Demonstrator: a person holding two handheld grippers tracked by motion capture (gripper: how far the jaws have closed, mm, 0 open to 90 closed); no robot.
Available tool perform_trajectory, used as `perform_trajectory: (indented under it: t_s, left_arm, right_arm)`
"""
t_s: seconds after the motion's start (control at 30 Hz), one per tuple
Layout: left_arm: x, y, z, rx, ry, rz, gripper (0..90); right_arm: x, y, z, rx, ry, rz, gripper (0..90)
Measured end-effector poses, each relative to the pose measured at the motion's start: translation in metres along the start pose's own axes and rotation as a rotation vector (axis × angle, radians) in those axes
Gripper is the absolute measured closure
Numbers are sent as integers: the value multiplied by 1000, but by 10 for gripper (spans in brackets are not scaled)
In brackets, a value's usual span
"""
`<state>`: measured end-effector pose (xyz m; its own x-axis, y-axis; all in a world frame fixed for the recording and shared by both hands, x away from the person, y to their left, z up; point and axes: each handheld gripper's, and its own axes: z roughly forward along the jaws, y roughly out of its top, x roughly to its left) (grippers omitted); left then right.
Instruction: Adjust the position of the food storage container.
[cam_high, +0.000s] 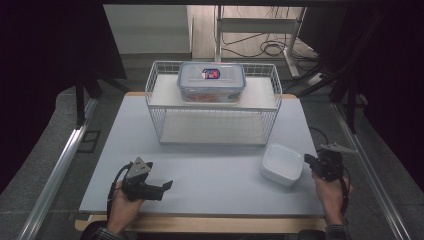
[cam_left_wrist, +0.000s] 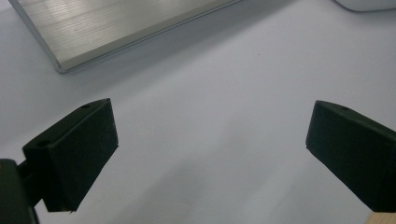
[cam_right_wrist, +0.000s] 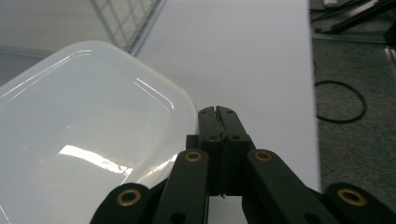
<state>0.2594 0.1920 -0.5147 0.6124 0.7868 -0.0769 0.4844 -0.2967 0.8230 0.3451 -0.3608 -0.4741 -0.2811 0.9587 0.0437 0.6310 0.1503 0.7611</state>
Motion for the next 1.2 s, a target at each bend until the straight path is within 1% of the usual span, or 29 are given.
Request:
perform_trajectory:
  t_s: [0.17,0.23,0.4,0.57,0.77,0.8,1.03,1.2]
  left_arm:
    - [0,0,1,6,-6,0,20]
    - [0,0,1,11,-6,6,20]
    - [-1,0,1,13,-7,7,20]
    - [-1,0,2,17,-10,13,20]
    - [-3,0,4,23,-15,18,20]
    - [-3,0,4,23,-15,18,20]
    - [-4,0,4,22,-23,10,19]
    - [-4,0,5,26,-26,14,19]
  right_arm:
    - [16,3,10,12,58,-23,893]
    - [23,5,13,16,89,-23,893]
    - [45,6,20,32,152,-51,893]
    - [66,6,27,57,191,-96,889]
    - [83,6,31,66,228,-113,887]
    - [87,6,32,70,244,-114,886]
    - [108,5,39,103,302,-146,875]
    - [126,4,45,122,337,-174,866]
